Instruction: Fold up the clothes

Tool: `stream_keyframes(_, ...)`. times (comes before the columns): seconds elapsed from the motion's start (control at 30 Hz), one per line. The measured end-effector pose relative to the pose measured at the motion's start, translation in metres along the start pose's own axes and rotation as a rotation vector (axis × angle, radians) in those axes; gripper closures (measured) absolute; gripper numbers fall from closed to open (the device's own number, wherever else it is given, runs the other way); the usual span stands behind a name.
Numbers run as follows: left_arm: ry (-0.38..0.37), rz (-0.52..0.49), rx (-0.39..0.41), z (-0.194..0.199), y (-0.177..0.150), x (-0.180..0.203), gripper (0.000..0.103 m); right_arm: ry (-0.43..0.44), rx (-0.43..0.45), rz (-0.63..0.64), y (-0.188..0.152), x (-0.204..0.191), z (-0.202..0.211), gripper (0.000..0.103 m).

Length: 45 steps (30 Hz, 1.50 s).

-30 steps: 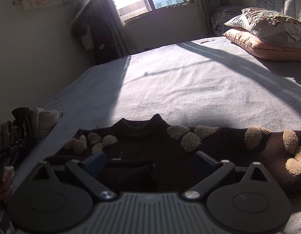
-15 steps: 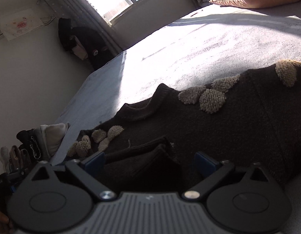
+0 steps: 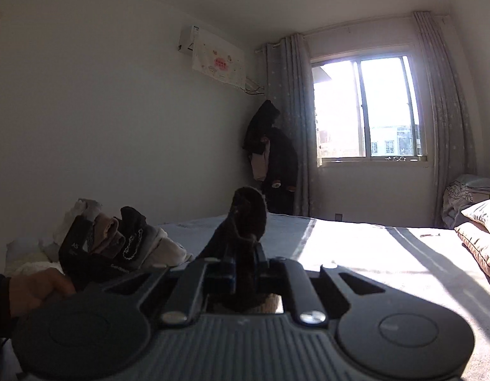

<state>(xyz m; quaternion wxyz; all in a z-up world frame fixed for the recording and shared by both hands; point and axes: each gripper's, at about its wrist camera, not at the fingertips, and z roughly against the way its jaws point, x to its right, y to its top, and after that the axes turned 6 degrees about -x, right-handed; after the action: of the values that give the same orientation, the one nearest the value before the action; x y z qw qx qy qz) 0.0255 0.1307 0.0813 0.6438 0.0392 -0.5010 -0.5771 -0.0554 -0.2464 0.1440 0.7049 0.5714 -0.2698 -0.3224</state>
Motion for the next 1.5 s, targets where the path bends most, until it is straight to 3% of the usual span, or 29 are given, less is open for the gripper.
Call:
stream_keyframes(0.03,-0.002,0.008,-0.003,0.000,0.000,-0.001,0.040,0.044,-0.037,0.031,-0.001,0.001,0.005,0.083)
stream_keyframes(0.07,0.000,0.007,-0.014,-0.002,0.000,-0.001,0.040,0.076,-0.083,0.059,-0.003,0.002,0.009,0.063)
stream_keyframes(0.13,0.006,-0.003,-0.040,-0.006,-0.002,0.001,0.040,0.023,-0.211,0.059,-0.018,0.014,0.004,0.034)
stream_keyframes(0.27,-0.017,-0.049,-0.142,-0.023,-0.013,0.013,0.040,-0.107,-0.366,-0.177,-0.045,0.052,-0.017,0.026)
stream_keyframes(0.4,0.076,-0.131,-0.202,-0.038,-0.026,0.022,0.040,-0.111,-0.514,-0.429,-0.076,0.069,-0.038,0.022)
stream_keyframes(0.5,0.090,-0.101,-0.209,-0.042,-0.029,0.017,0.040,-0.048,-0.540,-0.511,-0.088,0.064,-0.053,0.022)
stream_keyframes(0.6,0.087,-0.065,-0.206,-0.040,-0.028,0.013,0.040,-0.005,-0.515,-0.504,-0.084,0.048,-0.057,0.014)
stream_keyframes(0.63,0.091,-0.062,-0.202,-0.039,-0.027,0.013,0.040,-0.031,-0.478,-0.490,-0.079,0.043,-0.054,0.011)
stream_keyframes(0.7,0.099,-0.057,-0.194,-0.037,-0.027,0.014,0.040,-0.162,-0.373,-0.400,-0.063,0.031,-0.045,0.010)
stream_keyframes(0.73,0.103,-0.055,-0.190,-0.036,-0.026,0.015,0.040,-0.210,-0.303,-0.333,-0.054,0.023,-0.038,0.001)
stream_keyframes(0.83,0.128,-0.066,-0.175,-0.033,-0.026,0.020,0.039,-0.335,-0.138,-0.200,-0.043,0.005,-0.019,0.000)
stream_keyframes(0.97,0.188,-0.097,-0.140,-0.026,-0.026,0.029,0.039,-0.434,-0.193,-0.260,-0.054,0.008,-0.022,0.000)
stream_keyframes(1.13,0.249,-0.129,-0.065,-0.002,-0.028,0.040,0.030,-0.341,-0.246,-0.380,-0.048,0.006,-0.017,0.000)
stream_keyframes(1.2,0.248,-0.089,-0.046,0.010,-0.035,0.035,0.028,-0.285,-0.346,-0.495,-0.061,0.004,-0.018,0.002)
stream_keyframes(1.23,0.239,-0.047,-0.046,0.015,-0.041,0.030,0.028,-0.256,-0.386,-0.555,-0.073,0.003,-0.018,0.007)
stream_keyframes(1.33,0.214,0.035,-0.058,0.020,-0.050,0.019,0.028,-0.163,-0.504,-0.711,-0.113,-0.005,-0.024,0.042)
stream_keyframes(1.37,0.206,0.050,-0.064,0.019,-0.051,0.017,0.028,-0.148,-0.539,-0.737,-0.120,-0.007,-0.029,0.048)
stream_keyframes(1.5,0.177,0.111,-0.089,0.018,-0.055,0.007,0.028,-0.143,-0.592,-0.737,-0.127,-0.019,-0.043,0.048)
